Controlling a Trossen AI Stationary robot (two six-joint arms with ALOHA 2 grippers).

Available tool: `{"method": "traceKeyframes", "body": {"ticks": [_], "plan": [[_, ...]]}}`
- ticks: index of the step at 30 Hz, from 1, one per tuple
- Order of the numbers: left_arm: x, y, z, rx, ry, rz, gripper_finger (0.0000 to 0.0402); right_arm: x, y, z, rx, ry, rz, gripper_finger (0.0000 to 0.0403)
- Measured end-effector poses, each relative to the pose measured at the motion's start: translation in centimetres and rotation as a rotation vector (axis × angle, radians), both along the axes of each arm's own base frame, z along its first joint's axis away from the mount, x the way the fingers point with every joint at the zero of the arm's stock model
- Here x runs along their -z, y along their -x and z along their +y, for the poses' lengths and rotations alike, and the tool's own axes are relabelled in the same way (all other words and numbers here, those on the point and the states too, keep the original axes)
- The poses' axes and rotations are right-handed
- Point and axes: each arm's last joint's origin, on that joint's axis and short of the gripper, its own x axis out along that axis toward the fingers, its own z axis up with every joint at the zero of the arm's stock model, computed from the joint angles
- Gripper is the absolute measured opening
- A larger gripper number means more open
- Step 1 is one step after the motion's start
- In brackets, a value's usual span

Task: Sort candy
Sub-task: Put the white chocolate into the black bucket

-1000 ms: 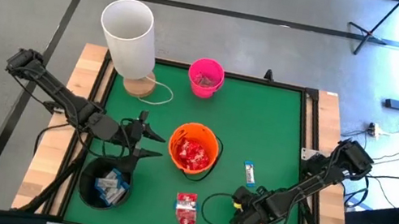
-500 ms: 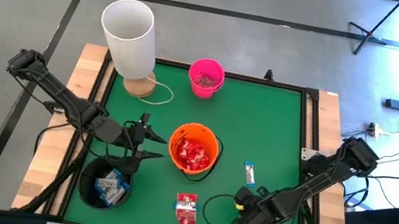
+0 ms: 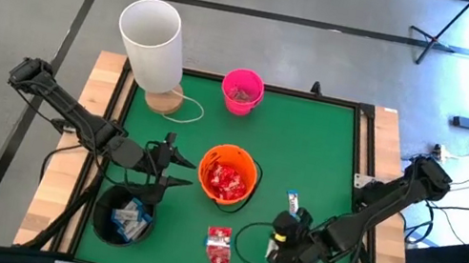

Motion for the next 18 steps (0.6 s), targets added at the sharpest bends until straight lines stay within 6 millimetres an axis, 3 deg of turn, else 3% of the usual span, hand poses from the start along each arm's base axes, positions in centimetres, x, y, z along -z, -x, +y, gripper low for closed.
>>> {"method": "traceKeyframes", "body": {"ticks": [12,18], "plan": [[-0.2,-0.1,0.0,-0.015,0.060,-0.028,0.0196,-7.4,-5.9,-2.7,-0.042,0.321,-0.438,0.0001],[-0.3,-1.1,-0.4,-0.037,0.164,-0.095,0.0196,-9.7,-8.7,-5.2,-0.037,0.416,-0.634,0.0001]]}}
